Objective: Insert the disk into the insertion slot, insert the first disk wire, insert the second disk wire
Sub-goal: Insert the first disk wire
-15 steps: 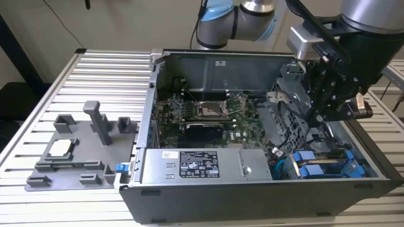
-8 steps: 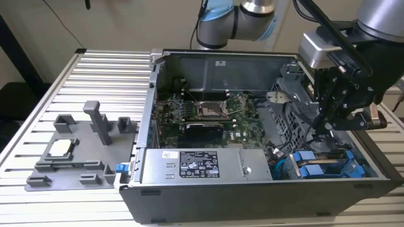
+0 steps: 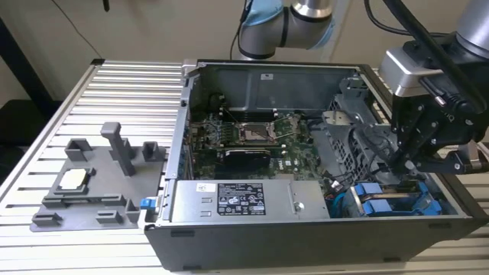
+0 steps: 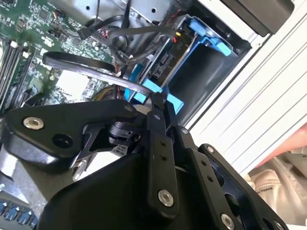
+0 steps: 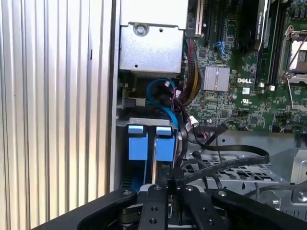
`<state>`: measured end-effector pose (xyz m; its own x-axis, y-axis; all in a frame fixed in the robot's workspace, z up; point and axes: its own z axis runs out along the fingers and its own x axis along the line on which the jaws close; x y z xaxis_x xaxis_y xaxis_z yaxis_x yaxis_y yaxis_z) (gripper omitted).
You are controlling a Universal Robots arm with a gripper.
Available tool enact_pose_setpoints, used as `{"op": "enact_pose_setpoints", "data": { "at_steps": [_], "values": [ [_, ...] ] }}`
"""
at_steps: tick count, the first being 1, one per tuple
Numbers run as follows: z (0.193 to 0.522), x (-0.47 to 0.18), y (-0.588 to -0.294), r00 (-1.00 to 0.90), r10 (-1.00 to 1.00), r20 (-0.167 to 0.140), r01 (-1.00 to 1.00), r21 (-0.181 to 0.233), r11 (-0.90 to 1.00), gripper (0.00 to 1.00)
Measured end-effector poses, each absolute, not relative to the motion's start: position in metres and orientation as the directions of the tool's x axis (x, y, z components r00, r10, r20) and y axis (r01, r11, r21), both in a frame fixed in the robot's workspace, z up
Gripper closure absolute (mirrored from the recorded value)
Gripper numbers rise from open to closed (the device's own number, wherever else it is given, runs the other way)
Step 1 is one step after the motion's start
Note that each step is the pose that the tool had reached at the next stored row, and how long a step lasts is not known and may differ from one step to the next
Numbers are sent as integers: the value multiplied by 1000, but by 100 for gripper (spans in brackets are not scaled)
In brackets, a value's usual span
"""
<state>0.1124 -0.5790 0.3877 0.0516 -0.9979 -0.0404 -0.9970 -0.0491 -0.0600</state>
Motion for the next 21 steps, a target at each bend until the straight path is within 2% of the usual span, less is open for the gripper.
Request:
{"op": "enact_pose_setpoints", "data": {
  "at_steps": [2,5,7,17,21],
  "values": [
    [388,113,-581,51,-997,-53,-997,-59,-48,84],
    [388,113,-582,51,-993,-105,-997,-61,-45,84],
    [388,116,-582,50,-993,-109,-998,-52,-45,84],
    [387,148,-582,36,-993,-109,-996,78,-45,84],
    [383,154,-582,35,-993,-111,-995,88,-45,84]
  ]
}}
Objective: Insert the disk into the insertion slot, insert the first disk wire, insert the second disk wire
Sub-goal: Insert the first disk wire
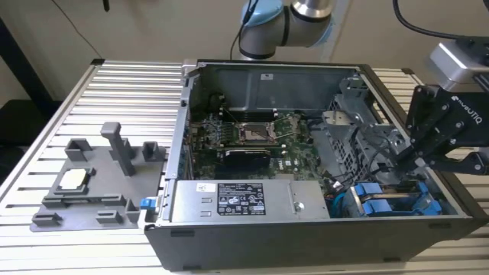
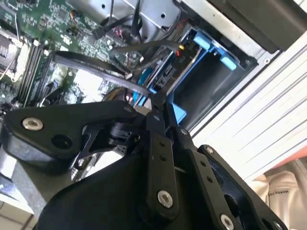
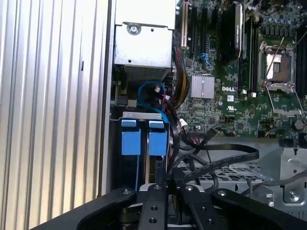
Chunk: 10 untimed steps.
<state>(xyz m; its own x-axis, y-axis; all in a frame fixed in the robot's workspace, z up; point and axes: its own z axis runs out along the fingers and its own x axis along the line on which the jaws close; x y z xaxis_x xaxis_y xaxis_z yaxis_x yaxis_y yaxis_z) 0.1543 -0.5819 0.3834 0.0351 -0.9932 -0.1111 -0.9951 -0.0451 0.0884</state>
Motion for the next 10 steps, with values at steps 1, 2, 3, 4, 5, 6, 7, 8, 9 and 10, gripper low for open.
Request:
{"op": "enact_pose_setpoints", "data": {
  "at_steps": [1,2,3,4,5,6,7,8,9,10],
  "values": [
    [381,154,-582,35,-993,-112,-995,88,-45,84],
    [380,154,-582,35,-993,-113,-995,88,-45,84],
    [378,154,-582,35,-993,-114,-995,88,-45,84],
    [376,154,-582,35,-993,-115,-995,88,-45,84],
    [374,154,-582,35,-993,-116,-995,87,-45,84],
    [373,155,-582,35,-993,-116,-995,86,-46,84],
    [372,155,-582,35,-993,-116,-995,85,-46,84],
    [372,155,-582,35,-993,-116,-995,85,-45,84],
    [372,154,-582,35,-993,-116,-995,85,-45,84],
    [372,154,-582,35,-993,-116,-995,85,-45,84]
  ]
}}
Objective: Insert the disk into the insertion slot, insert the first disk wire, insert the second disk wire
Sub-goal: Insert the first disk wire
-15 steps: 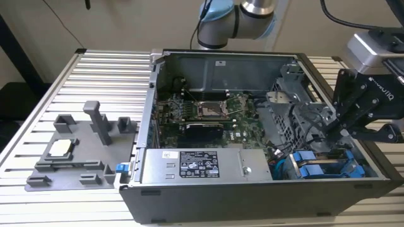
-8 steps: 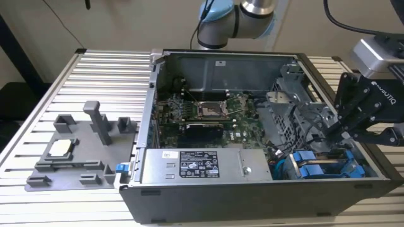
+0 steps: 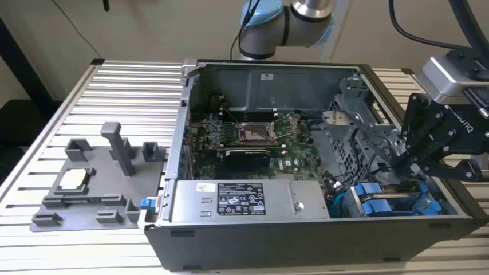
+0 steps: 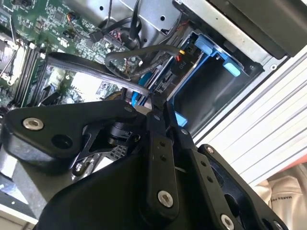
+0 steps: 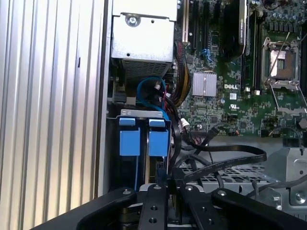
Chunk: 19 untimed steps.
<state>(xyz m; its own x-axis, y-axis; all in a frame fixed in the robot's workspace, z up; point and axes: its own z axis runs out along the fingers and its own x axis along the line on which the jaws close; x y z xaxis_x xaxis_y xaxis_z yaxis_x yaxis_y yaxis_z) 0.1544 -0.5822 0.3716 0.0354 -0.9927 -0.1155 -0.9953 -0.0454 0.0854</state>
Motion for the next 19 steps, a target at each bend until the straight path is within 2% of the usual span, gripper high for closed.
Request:
{"op": "enact_pose_setpoints", "data": {
  "at_steps": [6,19],
  "values": [
    [365,154,-582,38,-993,-115,-997,61,-45,84],
    [348,154,-582,31,-993,-115,-999,38,-36,84]
  ]
}}
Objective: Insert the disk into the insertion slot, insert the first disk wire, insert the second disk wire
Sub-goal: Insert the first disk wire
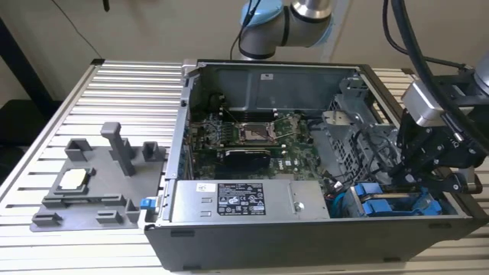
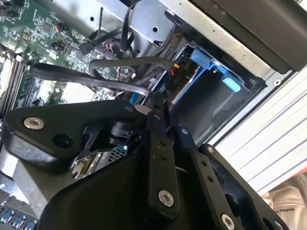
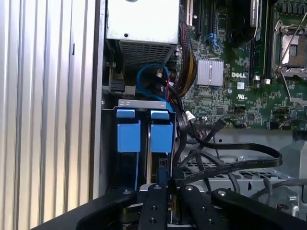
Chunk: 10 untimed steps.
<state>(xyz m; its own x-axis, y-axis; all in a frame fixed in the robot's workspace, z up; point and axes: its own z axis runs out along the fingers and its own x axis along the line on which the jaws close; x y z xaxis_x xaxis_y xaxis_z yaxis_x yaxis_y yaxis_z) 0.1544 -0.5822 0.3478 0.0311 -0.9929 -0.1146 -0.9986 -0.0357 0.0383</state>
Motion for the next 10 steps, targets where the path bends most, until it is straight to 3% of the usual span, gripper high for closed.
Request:
{"op": "enact_pose_setpoints", "data": {
  "at_steps": [10],
  "values": [
    [341,154,-582,23,-993,-114,-999,35,-27,84]
  ]
}}
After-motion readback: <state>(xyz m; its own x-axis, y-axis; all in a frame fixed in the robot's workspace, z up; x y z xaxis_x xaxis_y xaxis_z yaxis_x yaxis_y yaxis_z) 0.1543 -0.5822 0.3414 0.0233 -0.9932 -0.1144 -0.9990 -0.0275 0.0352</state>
